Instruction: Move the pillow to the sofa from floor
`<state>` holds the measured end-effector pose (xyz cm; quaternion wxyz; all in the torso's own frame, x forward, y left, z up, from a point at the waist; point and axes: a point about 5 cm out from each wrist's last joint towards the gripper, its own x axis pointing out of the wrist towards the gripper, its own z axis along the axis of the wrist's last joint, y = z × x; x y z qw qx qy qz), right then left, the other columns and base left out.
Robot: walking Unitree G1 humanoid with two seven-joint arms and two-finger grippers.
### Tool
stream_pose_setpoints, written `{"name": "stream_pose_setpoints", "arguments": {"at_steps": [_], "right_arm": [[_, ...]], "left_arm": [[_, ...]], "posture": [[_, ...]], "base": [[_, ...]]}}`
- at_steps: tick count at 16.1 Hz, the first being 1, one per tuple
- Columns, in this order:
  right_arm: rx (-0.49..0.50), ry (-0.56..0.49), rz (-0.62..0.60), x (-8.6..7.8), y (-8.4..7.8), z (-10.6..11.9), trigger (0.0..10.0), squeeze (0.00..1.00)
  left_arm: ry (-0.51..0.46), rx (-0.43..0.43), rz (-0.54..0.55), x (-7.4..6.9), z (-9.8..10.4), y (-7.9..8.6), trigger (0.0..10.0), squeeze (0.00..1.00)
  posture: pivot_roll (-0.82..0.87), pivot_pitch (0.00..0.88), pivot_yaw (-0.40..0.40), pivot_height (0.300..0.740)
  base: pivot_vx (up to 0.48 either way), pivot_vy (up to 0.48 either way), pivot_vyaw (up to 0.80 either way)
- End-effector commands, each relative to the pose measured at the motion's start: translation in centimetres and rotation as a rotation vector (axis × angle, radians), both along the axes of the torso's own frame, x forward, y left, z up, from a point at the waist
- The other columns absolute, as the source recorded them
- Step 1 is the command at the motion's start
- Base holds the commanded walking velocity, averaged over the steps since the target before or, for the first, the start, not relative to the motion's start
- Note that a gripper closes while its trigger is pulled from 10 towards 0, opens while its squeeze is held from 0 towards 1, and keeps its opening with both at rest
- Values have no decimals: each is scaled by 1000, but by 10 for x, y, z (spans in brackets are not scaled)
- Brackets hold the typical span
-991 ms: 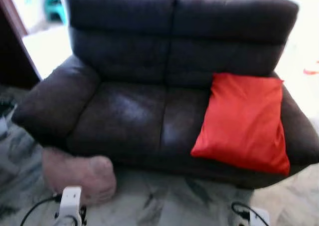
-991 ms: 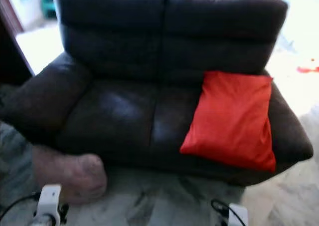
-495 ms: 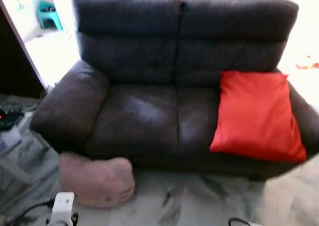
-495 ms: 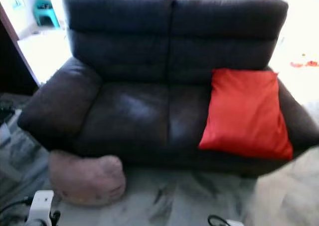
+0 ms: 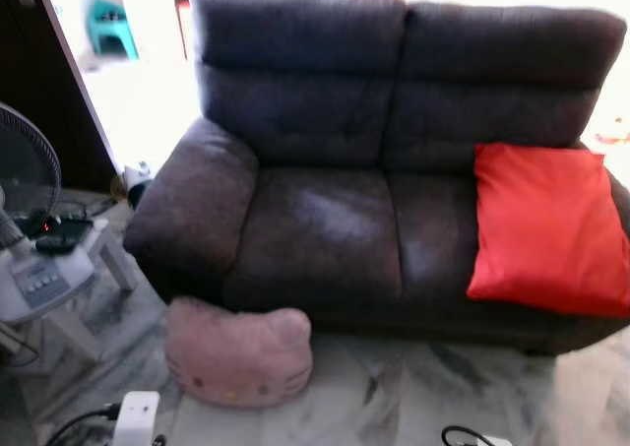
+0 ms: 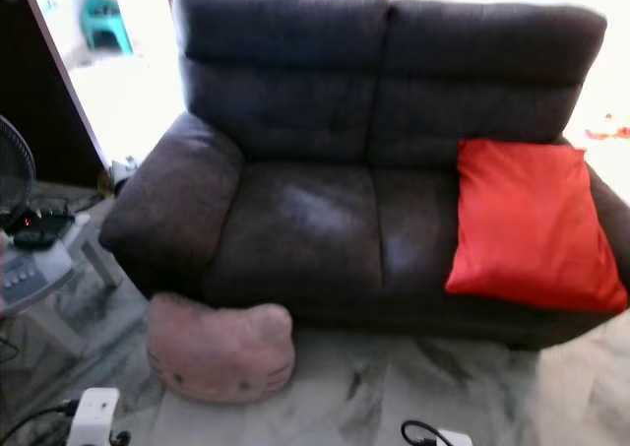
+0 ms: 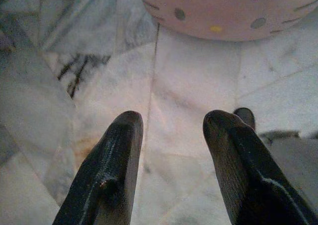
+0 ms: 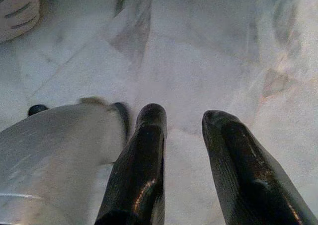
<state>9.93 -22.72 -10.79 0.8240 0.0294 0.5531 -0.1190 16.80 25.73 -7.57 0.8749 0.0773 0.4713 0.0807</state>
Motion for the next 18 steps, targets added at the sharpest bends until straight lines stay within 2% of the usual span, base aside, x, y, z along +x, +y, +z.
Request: {"name": "stream_pose_setpoints", "arguments": {"at_steps": [1, 3, 11, 18], "right_arm": [[-15, 11, -3, -5, -5, 0, 10000, 0], [-24, 7, 39, -2, 4, -1, 10000, 0], [-27, -22, 59, 2, 5, 0, 10000, 0], [-17, -35, 55, 3, 6, 0, 10000, 0]], "left_arm": [[4, 5, -23, 3, 0, -3, 10000, 0], [-1, 6, -35, 4, 1, -4, 10000, 0], [-10, 0, -61, 8, 2, -6, 10000, 0], [-34, -6, -92, 11, 4, -7, 10000, 0]], "posture": [[-4, 0, -30, 740], [3, 1, -34, 740], [5, 30, -43, 740], [5, 31, -43, 740]], "base": [[0, 472, 0], [0, 472, 0], [0, 464, 0], [0, 0, 0]]}}
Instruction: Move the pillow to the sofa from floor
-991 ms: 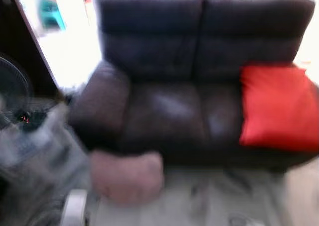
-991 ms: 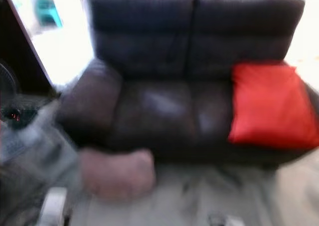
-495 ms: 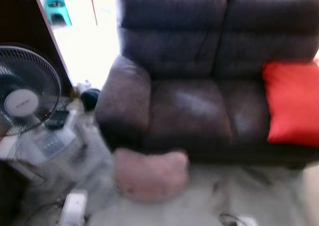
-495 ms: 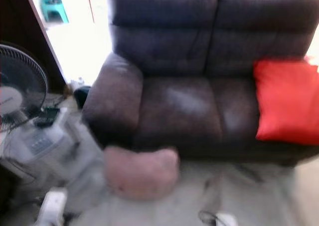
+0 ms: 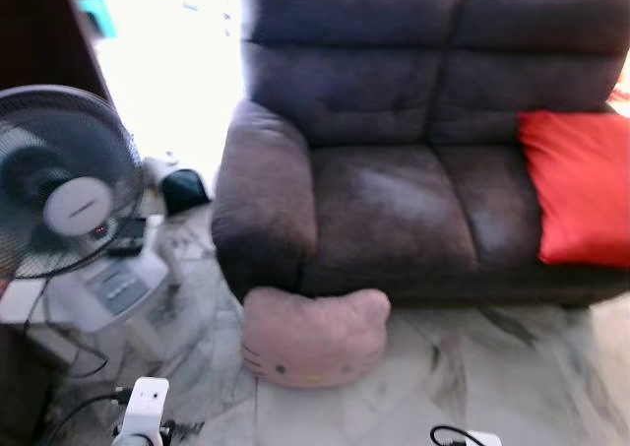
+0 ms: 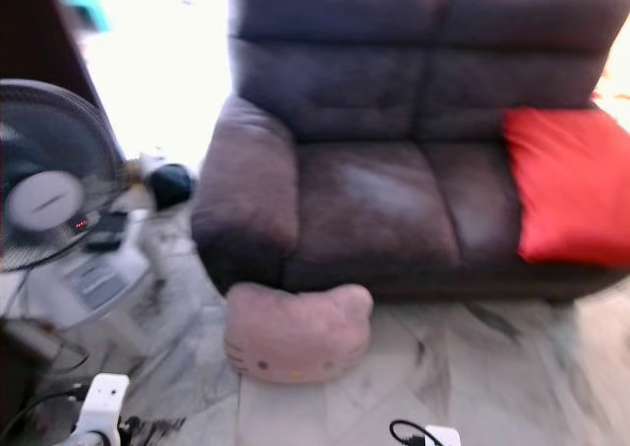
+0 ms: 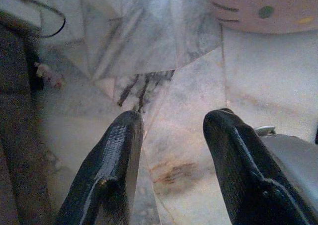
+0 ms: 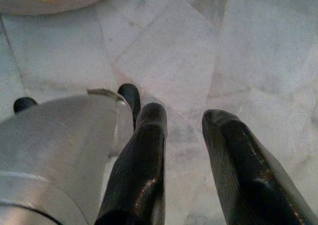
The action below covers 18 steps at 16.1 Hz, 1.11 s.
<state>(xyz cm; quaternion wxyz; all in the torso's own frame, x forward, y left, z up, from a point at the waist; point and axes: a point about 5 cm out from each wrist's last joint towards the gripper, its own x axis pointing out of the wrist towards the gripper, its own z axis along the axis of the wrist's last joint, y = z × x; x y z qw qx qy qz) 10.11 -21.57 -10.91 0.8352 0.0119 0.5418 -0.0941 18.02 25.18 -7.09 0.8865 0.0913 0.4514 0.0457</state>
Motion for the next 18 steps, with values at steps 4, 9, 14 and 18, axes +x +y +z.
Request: {"name": "stream_pose_setpoints", "arguments": {"at_steps": [4, 9, 14, 18], "right_arm": [[-20, -3, 30, 2, -6, 2, 10000, 0], [-30, -5, 6, 1, -9, 2, 10000, 0], [-36, -1, 13, 1, -8, 2, 10000, 0], [-36, -2, 9, 1, -9, 2, 10000, 0]], "left_arm": [[24, 1, -24, -3, -3, -3, 10000, 0], [30, -6, -24, -3, -3, -3, 10000, 0], [20, -19, -15, -1, -2, -3, 10000, 0], [14, -21, 0, -1, -2, -3, 10000, 0]], "posture": [[6, 13, -44, 740], [6, 0, -41, 740], [6, 0, -36, 740], [4, 0, -42, 740]], "base": [[0, 0, 0], [313, 0, 91], [329, 0, 0], [246, 0, 0]]}}
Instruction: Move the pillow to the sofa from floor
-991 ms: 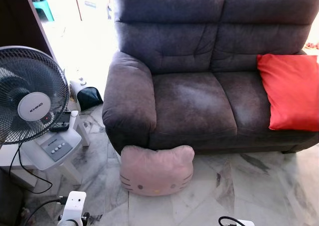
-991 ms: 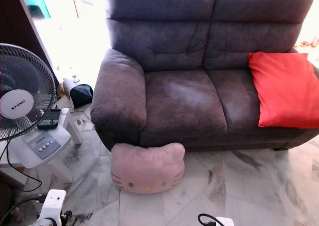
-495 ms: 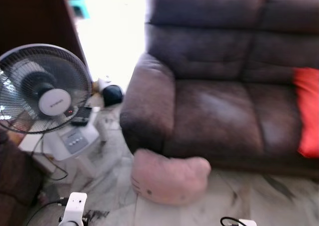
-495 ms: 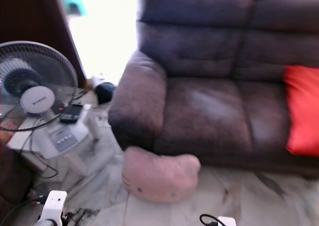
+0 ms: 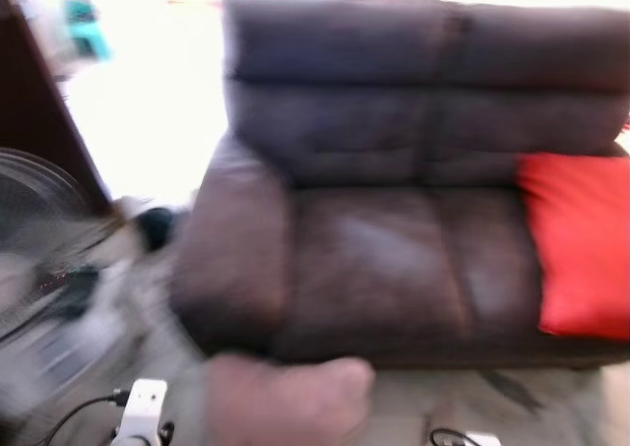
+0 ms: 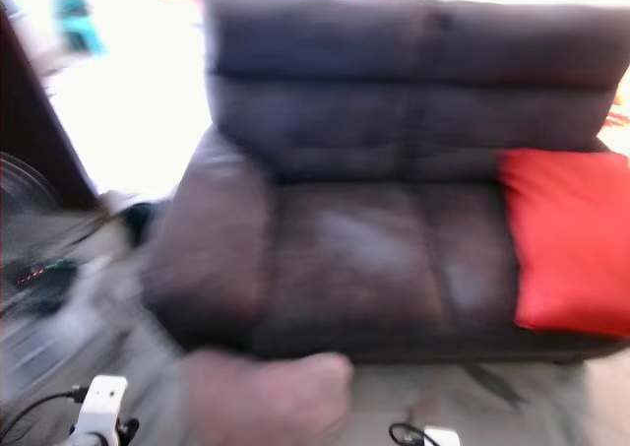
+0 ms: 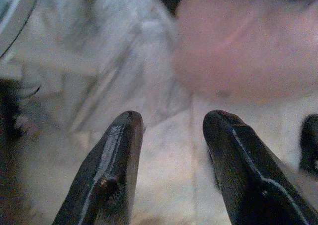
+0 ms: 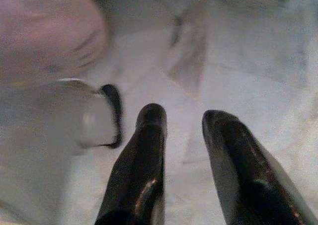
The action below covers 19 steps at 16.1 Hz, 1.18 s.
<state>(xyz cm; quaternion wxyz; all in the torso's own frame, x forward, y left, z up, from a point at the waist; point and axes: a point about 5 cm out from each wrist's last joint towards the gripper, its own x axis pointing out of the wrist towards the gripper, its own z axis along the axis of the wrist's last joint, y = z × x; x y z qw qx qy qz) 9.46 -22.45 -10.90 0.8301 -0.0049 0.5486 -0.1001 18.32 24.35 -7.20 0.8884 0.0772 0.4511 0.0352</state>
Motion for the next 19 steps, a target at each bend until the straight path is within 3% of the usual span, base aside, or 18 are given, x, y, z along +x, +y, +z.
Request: {"name": "stream_pose_setpoints", "arguments": {"at_steps": [1, 14, 17, 19], "right_arm": [[-2, -23, 0, 8, 0, 2, 10000, 0], [0, -8, 54, 8, 0, 2, 10000, 0], [-4, -1, 66, 8, 0, 2, 10000, 0], [4, -13, 39, 8, 0, 2, 10000, 0]], "left_arm": [[8, 15, -2, -3, 0, 5, 10000, 0], [5, 30, 10, -3, 0, 5, 10000, 0], [6, 34, 4, -3, 0, 6, 10000, 0], [0, 32, 4, -2, 1, 5, 10000, 0]], "posture": [[6, 0, -44, 740], [35, 0, -39, 740], [37, 0, -38, 740], [18, 6, -39, 740]], "base": [[0, 0, 0], [0, 0, 0], [0, 0, 800], [0, 0, 0]]}}
